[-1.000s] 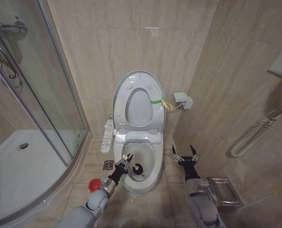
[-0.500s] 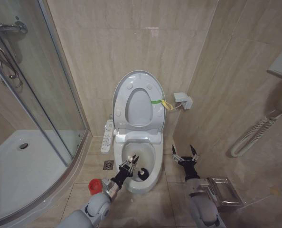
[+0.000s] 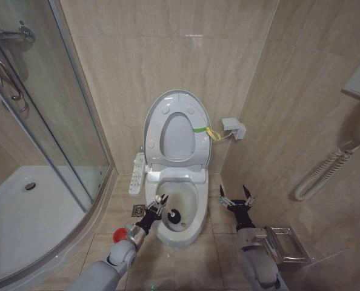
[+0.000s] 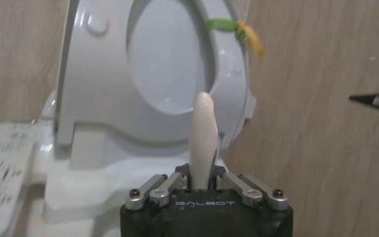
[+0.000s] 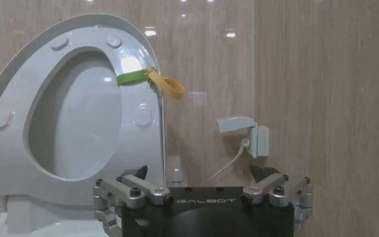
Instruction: Open the toilet lid, clean the toilet bowl with a toilet brush, close the toilet lid, and flush.
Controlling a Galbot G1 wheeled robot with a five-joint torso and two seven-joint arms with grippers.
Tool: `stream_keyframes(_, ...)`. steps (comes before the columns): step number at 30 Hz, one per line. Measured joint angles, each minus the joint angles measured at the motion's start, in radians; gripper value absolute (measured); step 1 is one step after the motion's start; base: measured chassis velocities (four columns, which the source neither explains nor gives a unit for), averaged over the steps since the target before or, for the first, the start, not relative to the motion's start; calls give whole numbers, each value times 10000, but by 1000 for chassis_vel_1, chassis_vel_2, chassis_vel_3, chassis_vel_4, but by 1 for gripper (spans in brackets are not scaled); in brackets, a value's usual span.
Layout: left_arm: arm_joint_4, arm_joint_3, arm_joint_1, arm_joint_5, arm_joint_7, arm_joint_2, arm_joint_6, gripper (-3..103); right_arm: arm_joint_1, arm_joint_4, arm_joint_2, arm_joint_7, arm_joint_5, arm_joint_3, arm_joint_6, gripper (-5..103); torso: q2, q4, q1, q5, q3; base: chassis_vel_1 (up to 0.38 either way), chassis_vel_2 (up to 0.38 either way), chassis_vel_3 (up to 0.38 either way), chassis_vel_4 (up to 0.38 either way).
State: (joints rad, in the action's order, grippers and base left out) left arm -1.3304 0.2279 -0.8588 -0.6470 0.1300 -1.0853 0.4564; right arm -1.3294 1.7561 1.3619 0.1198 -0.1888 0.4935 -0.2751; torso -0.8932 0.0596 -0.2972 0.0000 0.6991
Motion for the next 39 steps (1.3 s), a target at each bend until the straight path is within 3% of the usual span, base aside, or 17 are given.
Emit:
stream_keyframes(9, 1223, -189, 552, 189, 249, -147, 285, 19, 0, 0, -1, 0, 0, 0, 0, 100, 0, -2, -1, -1, 1, 0, 0, 0, 0)
stream_keyframes(17, 2928, -144, 1739, -528, 1129, -637, 900, 19, 0, 0, 0, 0, 0, 0, 0, 100, 1, 0, -1, 0, 1, 0, 0, 0, 0)
stream_keyframes(30, 4140, 289, 2165, -986, 1927, -1503, 1255, 19, 0, 0, 0, 0, 0, 0, 0, 100, 1, 0, -1, 1, 1, 0, 0, 0, 0)
stream_keyframes(39, 4296, 306, 2224, -995, 1978, -1540, 1247, 19, 0, 0, 0, 0, 0, 0, 0, 100, 1, 0, -1, 1, 1, 0, 0, 0, 0)
